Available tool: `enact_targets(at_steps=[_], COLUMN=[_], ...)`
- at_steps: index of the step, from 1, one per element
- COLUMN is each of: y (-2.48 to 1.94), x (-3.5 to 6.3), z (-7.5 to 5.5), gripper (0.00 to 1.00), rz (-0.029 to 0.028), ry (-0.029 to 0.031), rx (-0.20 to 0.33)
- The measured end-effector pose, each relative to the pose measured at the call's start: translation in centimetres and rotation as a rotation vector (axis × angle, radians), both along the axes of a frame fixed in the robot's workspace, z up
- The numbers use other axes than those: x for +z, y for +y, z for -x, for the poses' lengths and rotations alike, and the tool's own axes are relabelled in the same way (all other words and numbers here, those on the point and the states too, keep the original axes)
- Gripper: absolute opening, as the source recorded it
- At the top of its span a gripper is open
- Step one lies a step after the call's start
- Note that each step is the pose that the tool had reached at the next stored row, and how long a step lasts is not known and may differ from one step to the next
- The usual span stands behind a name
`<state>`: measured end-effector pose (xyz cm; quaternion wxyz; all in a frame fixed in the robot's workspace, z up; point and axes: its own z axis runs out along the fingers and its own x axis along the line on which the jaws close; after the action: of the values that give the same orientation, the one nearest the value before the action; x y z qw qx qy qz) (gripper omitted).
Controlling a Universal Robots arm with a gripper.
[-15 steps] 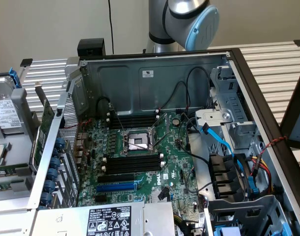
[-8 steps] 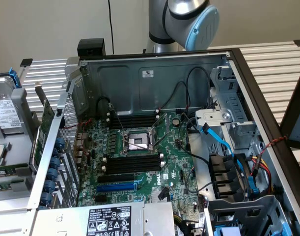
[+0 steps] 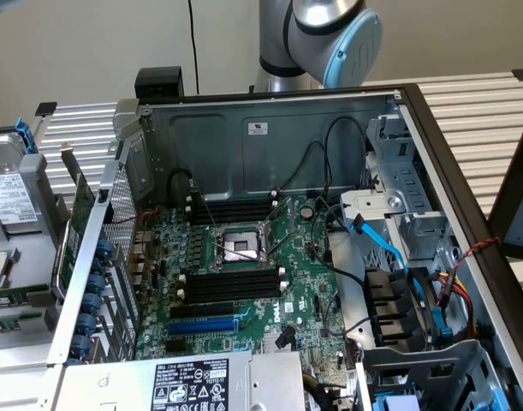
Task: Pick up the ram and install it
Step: 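Pick up the ram and move it above insertion slot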
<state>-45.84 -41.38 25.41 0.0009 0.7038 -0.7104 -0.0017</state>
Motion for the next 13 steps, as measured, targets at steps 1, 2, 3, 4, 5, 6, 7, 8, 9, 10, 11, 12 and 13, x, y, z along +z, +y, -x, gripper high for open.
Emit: enact_targets(at_steps=[1, 2, 3, 4, 5, 6, 7, 8, 9, 10, 11, 12, 13], y=[-0.03, -0.07, -0.12, -0.17, -0.23, -0.28, -0.35, -0.39, -0.44, -0.47, -0.50, -0.50, -0.51], x=[-0.18, -0.36, -0.54, -0.73, -0.93, -1.10, -1.28, -1.46, -1.61, -1.74, -1.89, -2.04, -2.20], z=[0.0, 0.0, 0.0, 0.0, -0.1, -0.1, -0.1, -0.1, -0.1, -0.1, -0.1, -0.1, -0.1], gripper=[0.42, 0.42, 0.42, 0.42, 0.42, 0.42, 0.42, 0.42, 0.42, 0.42, 0.42, 0.42, 0.42], rz=[0.0000, 0.0000, 0.0000, -0.0001, -0.0002, -0.0005, -0.0013, -0.0025, -0.0046, -0.0071, -0.0103, -0.0132, -0.0148], ry=[0.0000, 0.0000, 0.0000, -0.0001, 0.0001, 0.0005, 0.0010, 0.0015, 0.0019, 0.0021, 0.0021, 0.0018, 0.0018], rx=[-0.002, -0.003, -0.004, -0.005, -0.005, -0.005, -0.005, -0.005, -0.004, -0.004, -0.003, -0.002, -0.002])
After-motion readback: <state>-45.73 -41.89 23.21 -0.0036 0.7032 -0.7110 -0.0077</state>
